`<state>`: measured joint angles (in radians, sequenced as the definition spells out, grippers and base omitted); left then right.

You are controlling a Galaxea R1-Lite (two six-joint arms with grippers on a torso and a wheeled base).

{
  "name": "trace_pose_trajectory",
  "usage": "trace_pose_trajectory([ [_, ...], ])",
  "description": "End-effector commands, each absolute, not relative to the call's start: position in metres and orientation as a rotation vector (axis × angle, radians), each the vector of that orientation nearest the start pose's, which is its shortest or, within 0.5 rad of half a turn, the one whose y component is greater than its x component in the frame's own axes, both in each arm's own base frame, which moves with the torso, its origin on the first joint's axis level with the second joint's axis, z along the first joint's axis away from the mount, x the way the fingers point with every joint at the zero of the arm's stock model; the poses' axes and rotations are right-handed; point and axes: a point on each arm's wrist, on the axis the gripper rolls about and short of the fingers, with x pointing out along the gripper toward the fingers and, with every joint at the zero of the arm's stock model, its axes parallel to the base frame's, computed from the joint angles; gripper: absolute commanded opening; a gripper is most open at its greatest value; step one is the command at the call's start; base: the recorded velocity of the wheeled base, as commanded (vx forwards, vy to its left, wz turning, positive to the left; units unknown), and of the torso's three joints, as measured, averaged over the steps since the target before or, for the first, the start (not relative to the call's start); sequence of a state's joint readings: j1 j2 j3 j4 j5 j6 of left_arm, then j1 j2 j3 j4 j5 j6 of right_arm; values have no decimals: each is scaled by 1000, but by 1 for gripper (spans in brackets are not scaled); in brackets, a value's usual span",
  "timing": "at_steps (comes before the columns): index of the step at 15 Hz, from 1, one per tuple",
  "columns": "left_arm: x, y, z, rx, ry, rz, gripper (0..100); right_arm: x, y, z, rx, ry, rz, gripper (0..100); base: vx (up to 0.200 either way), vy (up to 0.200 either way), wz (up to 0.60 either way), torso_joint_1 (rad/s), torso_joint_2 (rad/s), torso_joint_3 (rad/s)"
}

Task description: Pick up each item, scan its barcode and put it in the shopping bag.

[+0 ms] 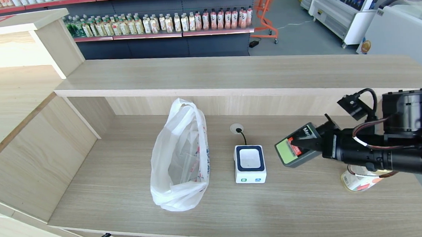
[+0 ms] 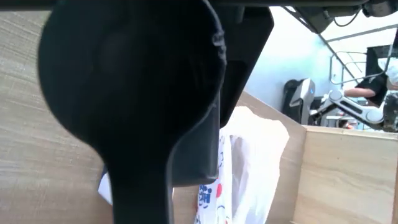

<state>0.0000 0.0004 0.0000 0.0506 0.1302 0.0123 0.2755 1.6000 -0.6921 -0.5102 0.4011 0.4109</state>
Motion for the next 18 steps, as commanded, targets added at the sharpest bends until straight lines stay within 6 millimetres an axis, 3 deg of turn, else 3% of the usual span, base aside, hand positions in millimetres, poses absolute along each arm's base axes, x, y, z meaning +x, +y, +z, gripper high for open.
trace_pose_trajectory([
  [1,-23,3,70,16,51,130,100,283,98,132,424,648,562,0,0,0,0,0,0,0],
  [5,-23,3,70,16,51,130,100,320,110,113,464,678,544,0,0,0,0,0,0,0],
  [8,-23,3,70,16,51,130,100,336,123,108,447,669,559,0,0,0,0,0,0,0],
  [18,-23,3,70,16,51,130,100,361,166,86,383,662,563,0,0,0,0,0,0,0],
])
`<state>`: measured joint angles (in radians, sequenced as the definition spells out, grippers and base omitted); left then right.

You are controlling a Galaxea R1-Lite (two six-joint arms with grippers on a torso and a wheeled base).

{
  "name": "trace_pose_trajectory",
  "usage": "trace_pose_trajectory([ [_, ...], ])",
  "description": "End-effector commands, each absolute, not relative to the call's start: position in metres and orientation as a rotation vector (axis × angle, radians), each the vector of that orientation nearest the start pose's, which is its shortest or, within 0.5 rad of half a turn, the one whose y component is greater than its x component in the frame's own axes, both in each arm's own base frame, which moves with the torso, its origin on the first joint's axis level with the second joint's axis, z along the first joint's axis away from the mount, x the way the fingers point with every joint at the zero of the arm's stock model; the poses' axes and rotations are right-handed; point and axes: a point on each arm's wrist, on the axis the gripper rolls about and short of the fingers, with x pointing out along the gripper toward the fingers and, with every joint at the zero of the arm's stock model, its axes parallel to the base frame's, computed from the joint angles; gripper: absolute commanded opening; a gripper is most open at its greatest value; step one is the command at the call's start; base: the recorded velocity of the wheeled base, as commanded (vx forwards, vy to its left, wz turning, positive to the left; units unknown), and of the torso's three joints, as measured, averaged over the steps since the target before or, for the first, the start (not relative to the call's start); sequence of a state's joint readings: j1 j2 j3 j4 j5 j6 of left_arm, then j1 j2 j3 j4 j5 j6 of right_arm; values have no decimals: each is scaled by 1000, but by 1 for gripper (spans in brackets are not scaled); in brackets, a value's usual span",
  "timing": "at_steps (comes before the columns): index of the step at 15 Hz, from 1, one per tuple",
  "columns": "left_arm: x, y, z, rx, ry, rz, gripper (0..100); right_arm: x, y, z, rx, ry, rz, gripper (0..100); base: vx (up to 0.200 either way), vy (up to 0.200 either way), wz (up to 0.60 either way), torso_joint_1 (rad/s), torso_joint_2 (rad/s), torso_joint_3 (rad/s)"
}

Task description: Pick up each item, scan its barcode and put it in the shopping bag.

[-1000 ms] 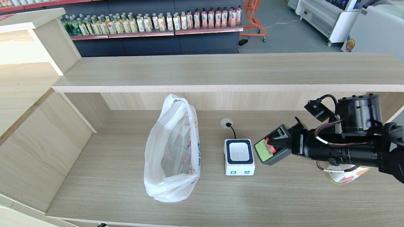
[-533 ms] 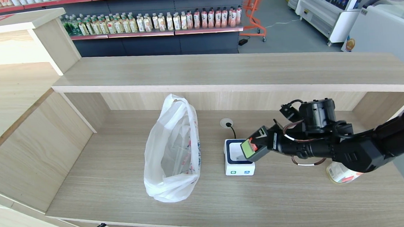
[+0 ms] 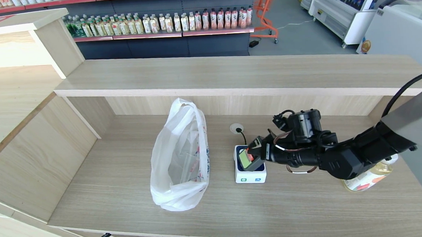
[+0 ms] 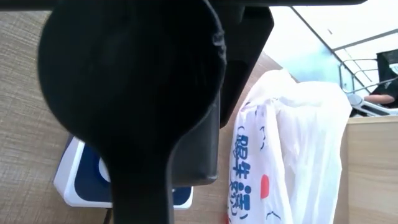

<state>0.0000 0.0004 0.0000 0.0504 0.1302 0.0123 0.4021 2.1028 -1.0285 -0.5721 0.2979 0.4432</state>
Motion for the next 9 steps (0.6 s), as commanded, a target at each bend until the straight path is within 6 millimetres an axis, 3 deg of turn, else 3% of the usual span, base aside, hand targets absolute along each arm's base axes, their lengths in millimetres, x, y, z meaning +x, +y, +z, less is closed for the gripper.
trace_pose_trajectory([
  [1,-23,3,70,16,51,130,100,363,170,84,381,660,568,0,0,0,0,0,0,0],
  [6,-23,3,70,16,51,130,100,365,173,86,350,639,586,0,0,0,0,0,0,0],
  [8,-23,3,70,16,51,130,100,362,172,109,385,590,598,0,0,0,0,0,0,0],
  [9,-23,3,70,16,51,130,100,349,167,145,444,524,612,0,0,0,0,0,0,0],
])
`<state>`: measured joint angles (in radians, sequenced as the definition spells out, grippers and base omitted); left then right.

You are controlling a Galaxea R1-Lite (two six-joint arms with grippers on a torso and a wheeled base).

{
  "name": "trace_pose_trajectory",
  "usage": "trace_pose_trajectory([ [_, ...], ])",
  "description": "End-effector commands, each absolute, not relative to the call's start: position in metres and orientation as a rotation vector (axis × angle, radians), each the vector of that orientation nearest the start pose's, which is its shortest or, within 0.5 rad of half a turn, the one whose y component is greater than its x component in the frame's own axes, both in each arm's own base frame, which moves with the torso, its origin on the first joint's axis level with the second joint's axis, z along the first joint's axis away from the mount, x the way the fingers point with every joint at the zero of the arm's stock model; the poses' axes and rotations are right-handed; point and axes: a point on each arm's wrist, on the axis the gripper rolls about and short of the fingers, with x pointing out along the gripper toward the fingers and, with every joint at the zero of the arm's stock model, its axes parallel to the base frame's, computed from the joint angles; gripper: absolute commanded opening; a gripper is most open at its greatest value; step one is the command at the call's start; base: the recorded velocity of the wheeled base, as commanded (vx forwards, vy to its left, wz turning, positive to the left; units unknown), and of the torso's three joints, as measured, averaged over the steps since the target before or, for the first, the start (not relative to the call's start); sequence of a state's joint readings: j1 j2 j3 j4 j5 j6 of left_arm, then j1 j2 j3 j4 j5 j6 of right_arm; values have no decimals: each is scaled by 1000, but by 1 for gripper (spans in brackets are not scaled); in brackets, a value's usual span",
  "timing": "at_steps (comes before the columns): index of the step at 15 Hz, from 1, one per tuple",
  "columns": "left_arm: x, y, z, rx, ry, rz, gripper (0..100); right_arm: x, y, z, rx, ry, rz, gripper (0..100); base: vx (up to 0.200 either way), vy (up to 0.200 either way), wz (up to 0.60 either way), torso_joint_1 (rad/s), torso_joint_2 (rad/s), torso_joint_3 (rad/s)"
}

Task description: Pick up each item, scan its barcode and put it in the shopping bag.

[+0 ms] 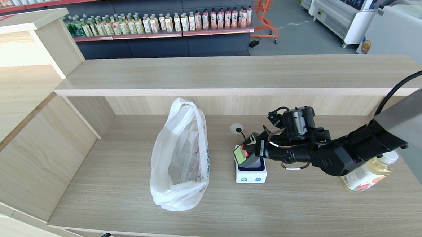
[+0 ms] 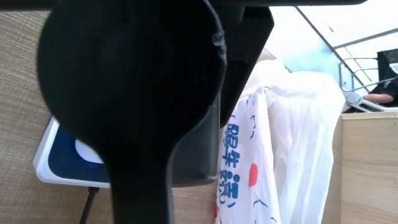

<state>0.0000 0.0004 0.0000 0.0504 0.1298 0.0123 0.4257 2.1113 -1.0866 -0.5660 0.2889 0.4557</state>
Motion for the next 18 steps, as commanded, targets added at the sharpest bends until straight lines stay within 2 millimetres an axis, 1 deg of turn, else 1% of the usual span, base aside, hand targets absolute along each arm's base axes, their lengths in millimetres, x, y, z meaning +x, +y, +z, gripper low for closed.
trace_pose_trajectory([
  [1,-23,3,70,16,51,130,100,333,161,171,449,473,628,0,0,0,0,0,0,0],
  [2,-23,3,70,16,51,130,100,313,152,193,420,424,646,0,0,0,0,0,0,0],
  [3,-23,3,70,16,51,130,100,296,142,210,373,393,652,0,0,0,0,0,0,0],
  [4,-23,3,70,16,51,130,100,283,130,218,355,401,634,0,0,0,0,0,0,0],
  [5,-23,3,70,16,51,130,100,277,124,221,339,398,624,0,0,0,0,0,0,0],
  [6,-23,3,70,16,51,130,100,274,113,221,295,385,603,0,0,0,0,0,0,0],
  [7,-23,3,70,16,51,130,100,272,108,220,272,379,594,0,0,0,0,0,0,0],
  [10,-23,3,70,16,51,130,100,263,105,219,269,392,594,0,0,0,0,0,0,0],
  [14,-23,3,70,20,52,130,100,260,105,220,271,394,599,0,0,0,0,0,0,0],
  [17,-23,3,70,17,51,130,100,258,106,218,281,408,603,0,0,200,0,-1,1,1],
  [18,-23,3,70,16,51,130,100,257,109,217,296,421,611,0,0,200,0,7,2,2],
])
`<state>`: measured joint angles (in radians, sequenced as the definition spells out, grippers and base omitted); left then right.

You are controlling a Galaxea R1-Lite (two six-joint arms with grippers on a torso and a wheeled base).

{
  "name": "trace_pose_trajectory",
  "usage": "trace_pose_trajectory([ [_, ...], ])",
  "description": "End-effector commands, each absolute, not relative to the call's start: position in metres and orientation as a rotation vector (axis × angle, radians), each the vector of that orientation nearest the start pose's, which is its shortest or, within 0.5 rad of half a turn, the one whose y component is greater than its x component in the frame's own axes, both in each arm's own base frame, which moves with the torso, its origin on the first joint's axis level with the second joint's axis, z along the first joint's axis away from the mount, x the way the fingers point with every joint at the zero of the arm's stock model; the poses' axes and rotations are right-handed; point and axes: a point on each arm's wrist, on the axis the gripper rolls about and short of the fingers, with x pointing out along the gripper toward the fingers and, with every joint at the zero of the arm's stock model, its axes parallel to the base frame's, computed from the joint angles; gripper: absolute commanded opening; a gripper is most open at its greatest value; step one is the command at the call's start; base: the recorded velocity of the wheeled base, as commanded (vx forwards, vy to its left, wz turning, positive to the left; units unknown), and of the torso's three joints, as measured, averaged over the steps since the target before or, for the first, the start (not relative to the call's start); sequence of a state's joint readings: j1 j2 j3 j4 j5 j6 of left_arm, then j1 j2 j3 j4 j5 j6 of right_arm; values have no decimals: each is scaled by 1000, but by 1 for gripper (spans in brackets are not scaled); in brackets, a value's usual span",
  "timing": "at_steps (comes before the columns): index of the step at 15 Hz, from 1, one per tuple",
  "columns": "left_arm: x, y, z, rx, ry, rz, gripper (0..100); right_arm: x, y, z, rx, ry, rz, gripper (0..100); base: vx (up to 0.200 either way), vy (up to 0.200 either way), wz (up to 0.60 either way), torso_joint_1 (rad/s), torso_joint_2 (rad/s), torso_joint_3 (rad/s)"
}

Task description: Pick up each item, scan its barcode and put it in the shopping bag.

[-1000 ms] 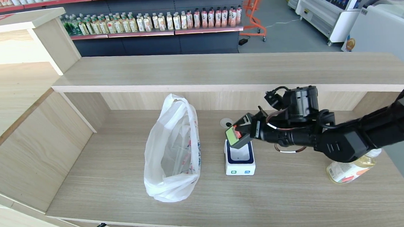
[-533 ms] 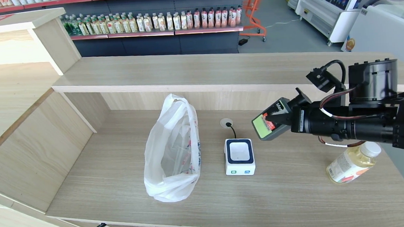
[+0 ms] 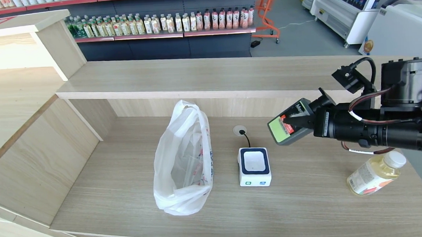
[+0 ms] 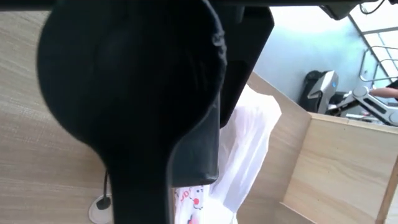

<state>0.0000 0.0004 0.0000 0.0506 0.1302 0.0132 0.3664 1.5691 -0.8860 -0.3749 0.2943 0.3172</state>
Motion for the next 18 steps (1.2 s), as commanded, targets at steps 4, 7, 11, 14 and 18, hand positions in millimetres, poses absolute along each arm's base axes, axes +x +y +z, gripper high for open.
trace_pose_trajectory([
  [4,-23,3,70,16,51,130,100,253,126,209,298,471,660,0,0,100,0,8,2,2],
  [7,-23,3,70,16,51,130,100,262,150,174,260,601,686,0,0,0,0,0,0,0],
  [11,-23,3,70,16,51,130,100,276,172,139,202,698,705,0,0,0,0,0,0,0],
  [14,-23,3,70,16,51,130,100,276,198,114,86,736,791,0,0,0,0,0,0,0],
  [18,-23,3,70,16,51,130,100,302,218,86,-84,631,866,0,0,0,0,0,0,0],
])
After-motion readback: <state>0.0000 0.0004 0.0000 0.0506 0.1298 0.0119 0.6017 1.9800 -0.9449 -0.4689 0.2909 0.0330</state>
